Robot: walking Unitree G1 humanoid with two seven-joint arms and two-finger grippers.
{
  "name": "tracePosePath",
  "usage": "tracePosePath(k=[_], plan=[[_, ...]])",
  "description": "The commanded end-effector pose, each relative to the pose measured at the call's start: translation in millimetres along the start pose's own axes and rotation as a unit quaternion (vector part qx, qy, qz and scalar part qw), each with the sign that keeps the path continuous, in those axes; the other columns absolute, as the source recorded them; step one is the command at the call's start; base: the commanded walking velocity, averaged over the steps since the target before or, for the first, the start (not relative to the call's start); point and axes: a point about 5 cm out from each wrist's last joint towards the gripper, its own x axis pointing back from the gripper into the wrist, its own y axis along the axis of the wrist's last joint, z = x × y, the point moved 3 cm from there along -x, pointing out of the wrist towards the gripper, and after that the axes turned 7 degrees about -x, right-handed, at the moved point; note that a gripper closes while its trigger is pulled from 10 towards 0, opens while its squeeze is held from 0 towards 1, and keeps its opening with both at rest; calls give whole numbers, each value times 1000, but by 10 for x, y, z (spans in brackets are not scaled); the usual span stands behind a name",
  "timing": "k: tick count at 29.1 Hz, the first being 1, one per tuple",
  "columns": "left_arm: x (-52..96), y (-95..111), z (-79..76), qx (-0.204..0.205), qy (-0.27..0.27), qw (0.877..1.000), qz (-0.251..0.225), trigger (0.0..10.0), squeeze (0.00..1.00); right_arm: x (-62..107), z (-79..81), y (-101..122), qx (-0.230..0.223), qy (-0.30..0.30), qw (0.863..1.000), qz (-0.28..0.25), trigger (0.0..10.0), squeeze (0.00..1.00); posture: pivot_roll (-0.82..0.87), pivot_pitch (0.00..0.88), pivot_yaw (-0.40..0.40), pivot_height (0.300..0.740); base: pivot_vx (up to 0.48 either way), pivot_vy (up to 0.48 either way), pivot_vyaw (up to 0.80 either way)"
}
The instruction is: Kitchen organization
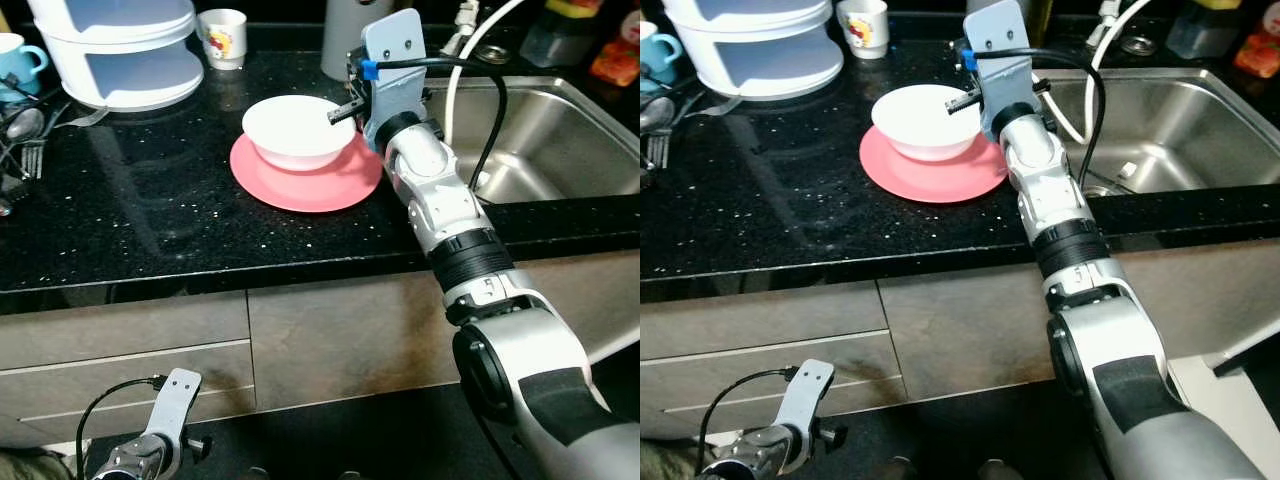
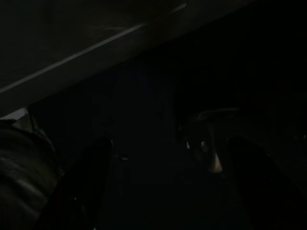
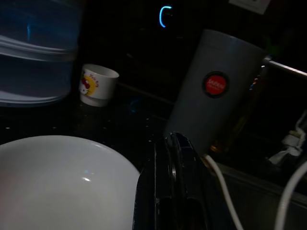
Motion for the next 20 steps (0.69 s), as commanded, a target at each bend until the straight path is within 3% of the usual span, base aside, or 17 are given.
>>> tracePosePath(k=[1, 16, 20], plan=[[-6, -74, -58, 8, -9, 1000, 7, 10000, 0, -7, -40, 70, 5, -7, 1000, -16, 10000, 0, 22, 151, -79, 740, 244, -405, 0], [-6, -72, -54, 8, -7, 1000, 8, 10000, 0, -14, -14, 73, 23, -5, 999, -21, 10000, 0, 22, 161, -82, 740, 64, -410, 0], [-4, -85, -38, 10, 1, 1000, 13, 10000, 0, -20, 45, 38, 32, 6, 999, -13, 10000, 0, 20, 164, -82, 740, 0, -69, 0]])
